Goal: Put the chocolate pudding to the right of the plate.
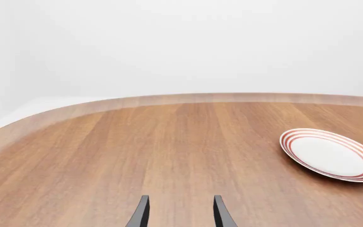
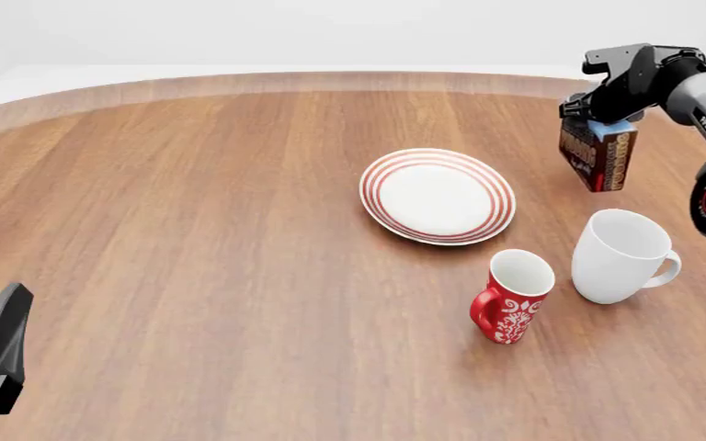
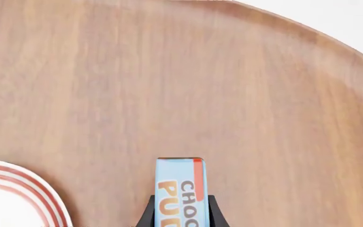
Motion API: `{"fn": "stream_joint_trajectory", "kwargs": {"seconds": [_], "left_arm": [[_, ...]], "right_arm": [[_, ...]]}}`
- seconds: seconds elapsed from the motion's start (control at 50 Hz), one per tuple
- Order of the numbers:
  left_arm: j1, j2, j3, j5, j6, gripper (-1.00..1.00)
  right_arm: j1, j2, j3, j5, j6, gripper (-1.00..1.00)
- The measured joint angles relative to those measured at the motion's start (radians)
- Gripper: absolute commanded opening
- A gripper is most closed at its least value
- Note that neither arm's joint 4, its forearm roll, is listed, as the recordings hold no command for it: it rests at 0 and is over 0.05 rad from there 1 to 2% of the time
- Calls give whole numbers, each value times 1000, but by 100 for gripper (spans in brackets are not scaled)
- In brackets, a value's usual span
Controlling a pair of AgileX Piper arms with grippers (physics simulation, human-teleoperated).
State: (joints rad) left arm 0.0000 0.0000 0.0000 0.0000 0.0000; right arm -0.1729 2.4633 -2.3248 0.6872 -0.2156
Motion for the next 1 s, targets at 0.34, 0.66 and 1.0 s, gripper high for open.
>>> {"fn": "stream_joint_trajectory", "kwargs": {"seconds": [0.34,0.66,1.0], "left_arm": [[0,0,0,0,0,100],[0,0,0,0,0,100],[0,0,0,0,0,100]], "right_arm": [[8,18,29,-13,-5,-100],[-11,-6,66,-40,0,100],[21,-64,-151,96,27,100]]}}
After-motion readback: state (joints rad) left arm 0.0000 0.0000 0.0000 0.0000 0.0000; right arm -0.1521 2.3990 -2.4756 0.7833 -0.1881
